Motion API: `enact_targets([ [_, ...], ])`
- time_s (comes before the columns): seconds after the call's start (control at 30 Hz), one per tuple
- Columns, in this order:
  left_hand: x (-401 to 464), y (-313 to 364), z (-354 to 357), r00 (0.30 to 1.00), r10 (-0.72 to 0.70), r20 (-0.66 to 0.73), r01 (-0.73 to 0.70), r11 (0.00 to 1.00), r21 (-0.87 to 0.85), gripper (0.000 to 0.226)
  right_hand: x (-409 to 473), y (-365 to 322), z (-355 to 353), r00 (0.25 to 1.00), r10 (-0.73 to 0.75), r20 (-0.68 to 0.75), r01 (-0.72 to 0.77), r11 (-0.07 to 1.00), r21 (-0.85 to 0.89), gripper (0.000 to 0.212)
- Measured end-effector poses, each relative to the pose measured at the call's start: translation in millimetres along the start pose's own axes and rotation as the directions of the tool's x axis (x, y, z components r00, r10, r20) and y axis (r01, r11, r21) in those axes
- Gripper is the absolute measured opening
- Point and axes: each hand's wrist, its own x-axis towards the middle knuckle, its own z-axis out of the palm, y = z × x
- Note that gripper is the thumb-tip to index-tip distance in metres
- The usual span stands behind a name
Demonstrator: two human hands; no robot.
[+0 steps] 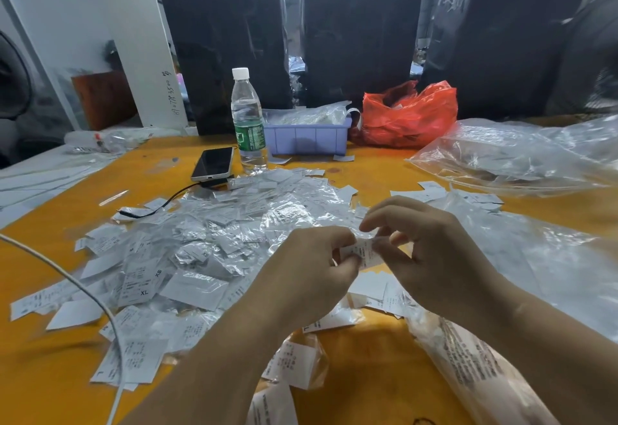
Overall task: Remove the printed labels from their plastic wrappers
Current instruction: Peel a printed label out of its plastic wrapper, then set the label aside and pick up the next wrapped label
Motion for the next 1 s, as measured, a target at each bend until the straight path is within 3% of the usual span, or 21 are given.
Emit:
enact_targets([
  [0.23,1,-2,2,1.0,-0.02,0.014,0.02,1.0,-0.002,0.01,2,0,-14,0.986,0.06,0.157,-0.037,0.989,-0.144,0.01],
  [0.37,1,-1,4,0.999,-0.029,0.019,0.03,0.999,-0.015,0.009,6,-2,-30,0.948,0.174,0.267,-0.137,0.979,-0.152,0.01],
  [0.47,0,0,3,0.999,-0.035,0.012,0.036,0.999,-0.024,0.007,11,-10,-46,0.938,0.224,0.263,-0.214,0.975,-0.066,0.013],
  [0.57,0,0,2,0.999,-0.044,0.004,0.044,0.999,-0.031,0.007,17,-20,-61,0.917,0.252,0.308,-0.218,0.966,-0.14,0.018],
  [0.67,-1,2,2,0.999,-0.034,0.017,0.034,0.999,-0.026,0.006,16,-28,-81,0.783,0.404,0.473,-0.249,0.9,-0.357,0.025],
  [0.8,-2,2,3,1.0,-0.018,0.022,0.019,0.999,-0.033,0.006,-5,-24,-97,0.664,0.584,0.466,-0.182,0.731,-0.657,0.026],
  [0.93,-2,5,5,0.999,-0.007,0.038,0.008,0.999,-0.037,0.007,-32,-10,-87,0.511,0.688,0.516,-0.201,0.678,-0.707,0.016],
  [1.0,-2,6,6,0.999,0.0,0.041,0.002,0.999,-0.043,0.011,-41,-3,-81,0.517,0.686,0.513,-0.233,0.689,-0.686,0.017],
])
